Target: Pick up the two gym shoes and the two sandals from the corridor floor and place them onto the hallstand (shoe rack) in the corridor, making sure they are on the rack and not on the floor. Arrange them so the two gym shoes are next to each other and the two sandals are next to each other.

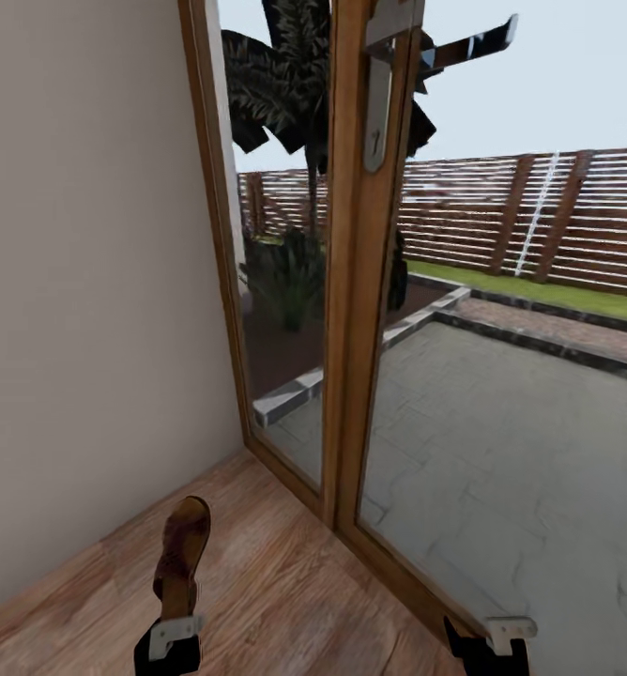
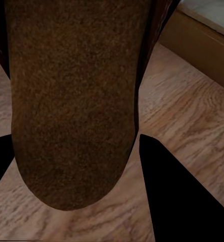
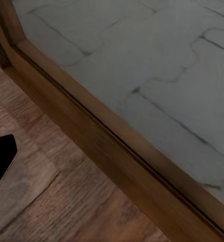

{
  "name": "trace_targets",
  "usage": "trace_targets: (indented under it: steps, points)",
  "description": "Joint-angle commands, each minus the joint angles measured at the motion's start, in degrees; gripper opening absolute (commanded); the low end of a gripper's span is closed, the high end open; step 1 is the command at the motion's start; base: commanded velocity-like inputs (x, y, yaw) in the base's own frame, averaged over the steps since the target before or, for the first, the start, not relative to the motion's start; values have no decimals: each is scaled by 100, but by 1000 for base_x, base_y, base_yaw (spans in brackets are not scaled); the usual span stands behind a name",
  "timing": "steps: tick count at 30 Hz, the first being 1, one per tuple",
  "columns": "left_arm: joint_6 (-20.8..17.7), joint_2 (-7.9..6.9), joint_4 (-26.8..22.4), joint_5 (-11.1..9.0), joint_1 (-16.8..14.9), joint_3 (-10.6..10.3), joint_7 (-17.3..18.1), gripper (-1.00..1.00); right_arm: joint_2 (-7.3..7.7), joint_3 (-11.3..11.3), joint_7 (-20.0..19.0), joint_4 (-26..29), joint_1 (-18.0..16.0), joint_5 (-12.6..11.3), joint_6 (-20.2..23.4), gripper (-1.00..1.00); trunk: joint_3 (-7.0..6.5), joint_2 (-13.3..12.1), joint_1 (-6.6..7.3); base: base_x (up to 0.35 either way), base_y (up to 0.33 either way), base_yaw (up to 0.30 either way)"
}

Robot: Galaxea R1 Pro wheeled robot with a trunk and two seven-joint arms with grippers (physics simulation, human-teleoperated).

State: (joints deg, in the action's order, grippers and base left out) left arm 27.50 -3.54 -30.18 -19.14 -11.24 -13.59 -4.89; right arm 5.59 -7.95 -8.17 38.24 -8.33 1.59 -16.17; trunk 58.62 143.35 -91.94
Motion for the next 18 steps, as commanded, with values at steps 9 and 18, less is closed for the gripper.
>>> trace_targets:
  steps: [9,18]
  points:
    - [336,-8,62,-30,76,-34,-79,-100,-4,-31,-45,-9,-2,17,-17,100,5,2,1,0,0,254]
    - [359,-7,65,-37,86,75,-98,-100,-5,-31,-52,-9,-2,17,-11,100,5,2,1,0,0,274]
